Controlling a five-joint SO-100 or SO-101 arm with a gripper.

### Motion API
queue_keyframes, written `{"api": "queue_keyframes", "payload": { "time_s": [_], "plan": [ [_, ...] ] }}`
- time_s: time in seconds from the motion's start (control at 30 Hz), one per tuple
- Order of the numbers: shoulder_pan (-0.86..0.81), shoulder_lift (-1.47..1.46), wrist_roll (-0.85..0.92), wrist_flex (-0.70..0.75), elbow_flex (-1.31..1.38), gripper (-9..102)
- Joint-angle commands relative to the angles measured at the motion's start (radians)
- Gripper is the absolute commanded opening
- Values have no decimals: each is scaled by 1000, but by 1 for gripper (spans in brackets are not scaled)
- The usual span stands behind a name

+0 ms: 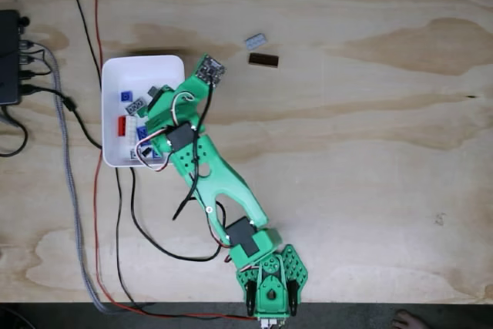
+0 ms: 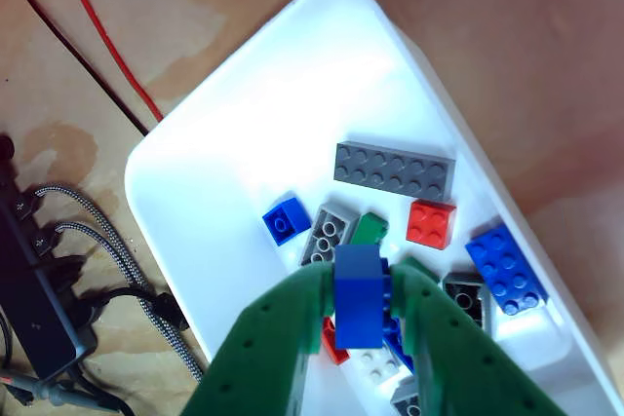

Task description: Put all lego bricks in the bin.

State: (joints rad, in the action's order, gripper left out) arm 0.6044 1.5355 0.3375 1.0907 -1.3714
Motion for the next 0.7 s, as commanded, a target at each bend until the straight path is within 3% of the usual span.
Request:
{"api": "queue_keyframes", "payload": {
  "time_s": [0.0,0.07,0.2,0.33,0.43,0.67],
  "plan": [
    [124,-164,-46,98,215,14],
    [103,-158,-89,74,178,25],
    [9,-17,-126,34,110,30],
    [-305,126,-265,18,126,22],
    [-511,60,-261,-14,75,21],
    [-640,-325,-301,-44,201,20]
  ]
}}
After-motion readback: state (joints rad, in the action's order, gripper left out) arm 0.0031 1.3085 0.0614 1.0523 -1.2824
